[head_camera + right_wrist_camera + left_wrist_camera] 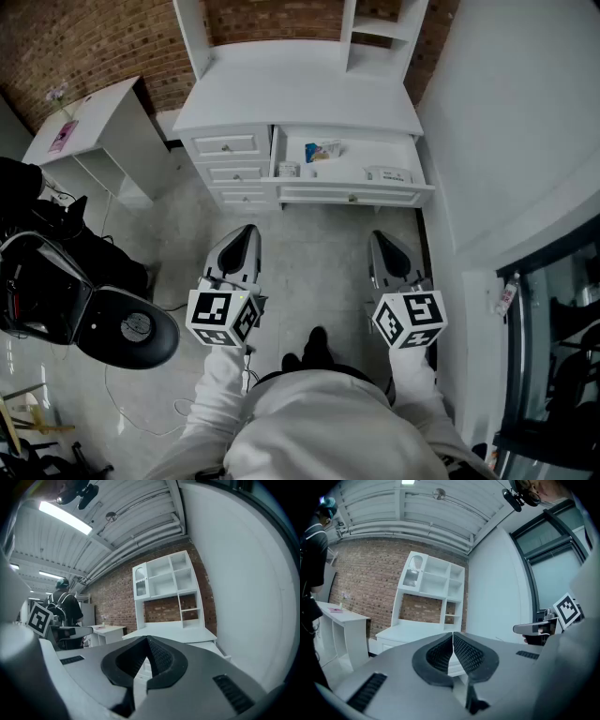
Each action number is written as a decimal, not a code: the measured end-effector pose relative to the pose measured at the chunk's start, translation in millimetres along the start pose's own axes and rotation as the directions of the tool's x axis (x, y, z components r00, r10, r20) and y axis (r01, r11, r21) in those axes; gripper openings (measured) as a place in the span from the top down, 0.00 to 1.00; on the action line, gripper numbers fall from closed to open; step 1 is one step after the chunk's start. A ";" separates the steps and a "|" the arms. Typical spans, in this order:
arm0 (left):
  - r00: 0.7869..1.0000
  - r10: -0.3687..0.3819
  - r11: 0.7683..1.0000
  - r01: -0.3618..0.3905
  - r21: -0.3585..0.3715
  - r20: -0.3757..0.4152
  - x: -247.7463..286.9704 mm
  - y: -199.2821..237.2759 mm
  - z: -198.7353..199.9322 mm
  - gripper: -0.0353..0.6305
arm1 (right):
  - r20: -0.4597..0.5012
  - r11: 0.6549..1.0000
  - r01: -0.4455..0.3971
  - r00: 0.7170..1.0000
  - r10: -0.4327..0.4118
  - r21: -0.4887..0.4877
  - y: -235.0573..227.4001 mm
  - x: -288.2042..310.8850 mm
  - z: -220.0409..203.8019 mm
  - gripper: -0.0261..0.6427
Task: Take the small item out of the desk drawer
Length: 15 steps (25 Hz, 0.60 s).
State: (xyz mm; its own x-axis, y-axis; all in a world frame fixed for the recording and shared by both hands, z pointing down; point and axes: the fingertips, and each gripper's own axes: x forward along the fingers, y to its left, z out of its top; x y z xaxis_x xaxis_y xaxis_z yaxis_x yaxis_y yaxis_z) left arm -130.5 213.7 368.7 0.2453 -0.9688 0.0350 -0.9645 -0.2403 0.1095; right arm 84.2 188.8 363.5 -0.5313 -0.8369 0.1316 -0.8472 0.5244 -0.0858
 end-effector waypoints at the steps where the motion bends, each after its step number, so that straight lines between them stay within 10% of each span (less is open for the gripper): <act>1: 1.000 -0.001 1.000 0.001 0.000 -0.002 1.8 0.3 -0.3 0.91 | 0.001 1.000 0.000 1.000 0.000 0.002 -0.5 1.6 0.6 0.92; 15: 1.000 -0.013 1.000 0.013 0.023 -0.013 47.7 -9.0 -4.3 0.91 | -0.001 0.999 -0.029 1.000 0.029 0.023 -28.8 23.9 3.0 0.92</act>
State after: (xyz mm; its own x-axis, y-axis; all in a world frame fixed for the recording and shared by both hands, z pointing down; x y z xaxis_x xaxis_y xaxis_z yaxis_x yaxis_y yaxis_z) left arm -109.6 169.9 373.6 0.2587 -0.9649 0.0462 -0.9633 -0.2541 0.0867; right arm 95.9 153.2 366.2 -0.5558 -0.8210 0.1301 -0.8310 0.5448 -0.1123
